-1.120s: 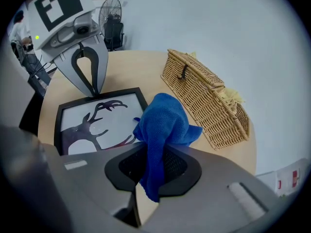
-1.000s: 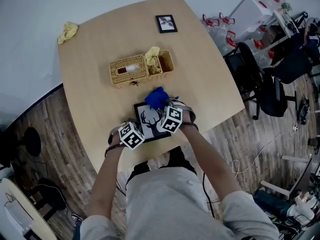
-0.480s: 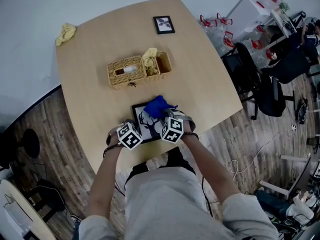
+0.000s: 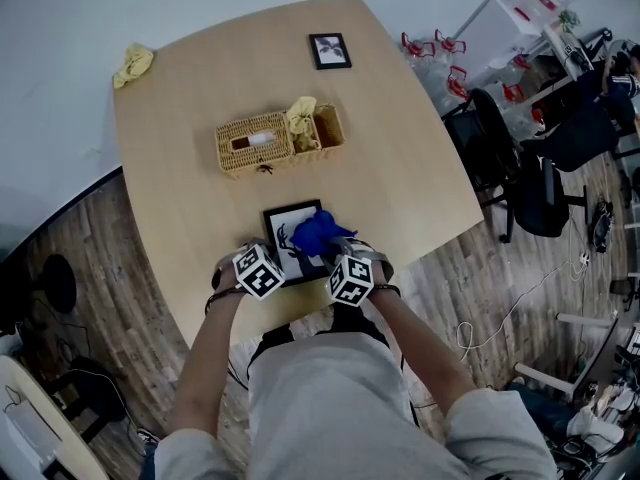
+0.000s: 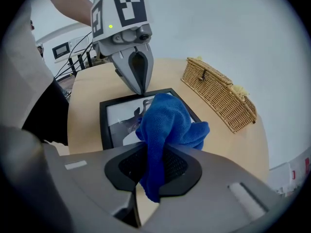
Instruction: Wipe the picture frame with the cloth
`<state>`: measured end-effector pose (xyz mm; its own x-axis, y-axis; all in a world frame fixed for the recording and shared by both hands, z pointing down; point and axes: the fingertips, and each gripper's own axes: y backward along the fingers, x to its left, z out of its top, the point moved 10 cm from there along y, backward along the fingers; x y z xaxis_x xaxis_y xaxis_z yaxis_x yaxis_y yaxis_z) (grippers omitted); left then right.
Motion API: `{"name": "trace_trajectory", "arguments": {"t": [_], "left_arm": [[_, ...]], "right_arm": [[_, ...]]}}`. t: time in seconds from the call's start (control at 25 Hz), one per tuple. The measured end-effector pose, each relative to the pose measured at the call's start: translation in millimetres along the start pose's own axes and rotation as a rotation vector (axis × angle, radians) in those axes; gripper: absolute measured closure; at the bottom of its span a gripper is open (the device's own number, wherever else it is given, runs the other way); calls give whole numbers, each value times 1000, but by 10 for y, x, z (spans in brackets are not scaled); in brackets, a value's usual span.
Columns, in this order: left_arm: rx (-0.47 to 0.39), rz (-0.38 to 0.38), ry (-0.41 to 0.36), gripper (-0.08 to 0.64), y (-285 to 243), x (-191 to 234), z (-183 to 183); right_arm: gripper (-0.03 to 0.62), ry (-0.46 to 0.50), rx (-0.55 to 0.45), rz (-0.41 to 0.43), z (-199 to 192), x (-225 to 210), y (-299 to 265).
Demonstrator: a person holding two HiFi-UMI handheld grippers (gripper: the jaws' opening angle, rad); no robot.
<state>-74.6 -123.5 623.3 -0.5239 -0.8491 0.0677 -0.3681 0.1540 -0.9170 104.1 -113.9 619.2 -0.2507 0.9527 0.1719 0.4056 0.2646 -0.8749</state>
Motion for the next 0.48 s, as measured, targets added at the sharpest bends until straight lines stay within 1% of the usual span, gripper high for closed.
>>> {"name": "trace_trajectory", "arguments": {"t": [0.12,0.28,0.48], "left_arm": [[-1,1,0,506,4,4,-5],[-17,1,16,506,20,8,-21],[-20,6,13,506,16,8,-29]], "right_arm": [[541,-24,-8,22,-56,76,42],[540,-112,-32,70,-141,150,97],[540,-120,-22,127,-208,275,168]]}}
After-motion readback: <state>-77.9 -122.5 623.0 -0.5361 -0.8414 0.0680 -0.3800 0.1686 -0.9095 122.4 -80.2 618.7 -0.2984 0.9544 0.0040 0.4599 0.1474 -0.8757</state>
